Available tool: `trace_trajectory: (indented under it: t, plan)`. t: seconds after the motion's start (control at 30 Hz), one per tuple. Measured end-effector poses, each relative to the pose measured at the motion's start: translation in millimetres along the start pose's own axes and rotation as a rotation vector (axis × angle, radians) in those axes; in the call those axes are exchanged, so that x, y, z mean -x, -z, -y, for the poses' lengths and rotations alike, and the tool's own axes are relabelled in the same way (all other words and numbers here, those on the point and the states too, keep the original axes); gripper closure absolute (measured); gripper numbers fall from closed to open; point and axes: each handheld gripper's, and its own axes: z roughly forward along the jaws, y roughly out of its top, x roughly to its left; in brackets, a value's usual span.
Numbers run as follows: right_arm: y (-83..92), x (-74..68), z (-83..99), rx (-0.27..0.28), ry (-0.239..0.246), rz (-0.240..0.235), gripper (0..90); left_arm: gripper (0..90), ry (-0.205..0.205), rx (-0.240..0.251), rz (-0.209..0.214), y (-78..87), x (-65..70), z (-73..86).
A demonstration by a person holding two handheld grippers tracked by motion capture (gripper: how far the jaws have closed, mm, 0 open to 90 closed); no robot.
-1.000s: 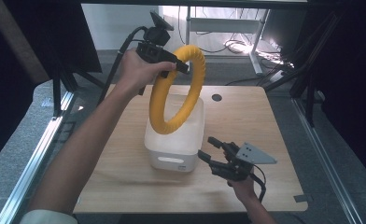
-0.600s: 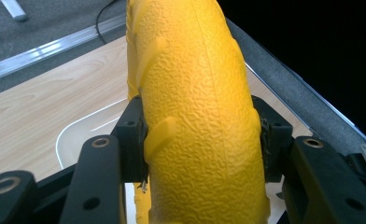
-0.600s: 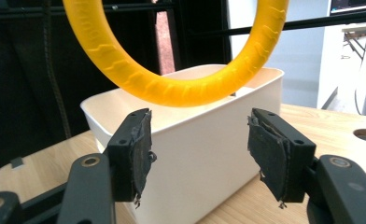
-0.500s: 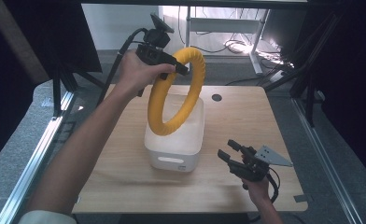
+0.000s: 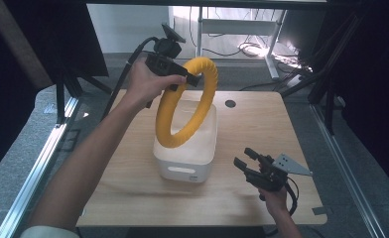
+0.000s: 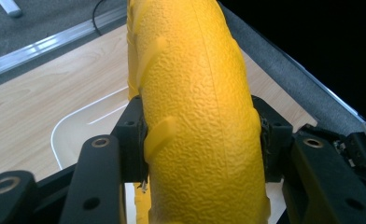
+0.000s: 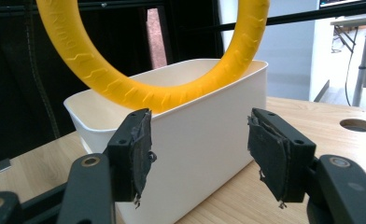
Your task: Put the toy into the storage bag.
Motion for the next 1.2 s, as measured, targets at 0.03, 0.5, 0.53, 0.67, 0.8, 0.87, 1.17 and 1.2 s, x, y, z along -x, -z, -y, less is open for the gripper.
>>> trace_trajectory:
  t: [0.03, 0.5, 0.53, 0.67, 0.8, 0.87, 1.17, 1.2]
  plan:
    - [0.0, 0.3, 0.4, 0.0, -0.003, 0.003, 39.2, 48.8, -0.003, -0.004, 0.001, -2.3, -1.1, 1.9]
    - [-0.9, 4.7, 4.4, -0.021, -0.019, 0.026, 38.1, 48.8, -0.012, -0.103, 0.031, -43.5, -13.3, 28.1]
    - [-0.9, 4.6, 4.7, -0.023, -0.022, 0.027, 38.1, 48.7, -0.011, -0.109, 0.032, -47.3, -14.3, 30.4]
    - [-0.6, 5.6, 5.8, -0.022, -0.02, 0.032, 38.1, 48.7, -0.007, -0.111, 0.034, -59.7, -16.8, 38.4]
    - [0.0, 8.5, 8.4, -0.024, -0.023, 0.043, 38.0, 48.7, -0.003, -0.099, 0.046, -63.7, -19.6, 43.4]
    - [0.3, 9.4, 9.4, -0.028, -0.029, 0.046, 38.1, 48.7, -0.008, -0.096, 0.052, -63.5, -21.4, 45.2]
    - [2.1, 10.5, 9.9, -0.027, -0.036, 0.05, 38.0, 46.4, -0.005, -0.096, 0.073, -63.9, -22.8, 45.1]
    - [2.3, 10.6, 9.7, -0.025, -0.037, 0.05, 38.1, 41.8, -0.001, -0.081, 0.076, -62.5, -23.4, 45.0]
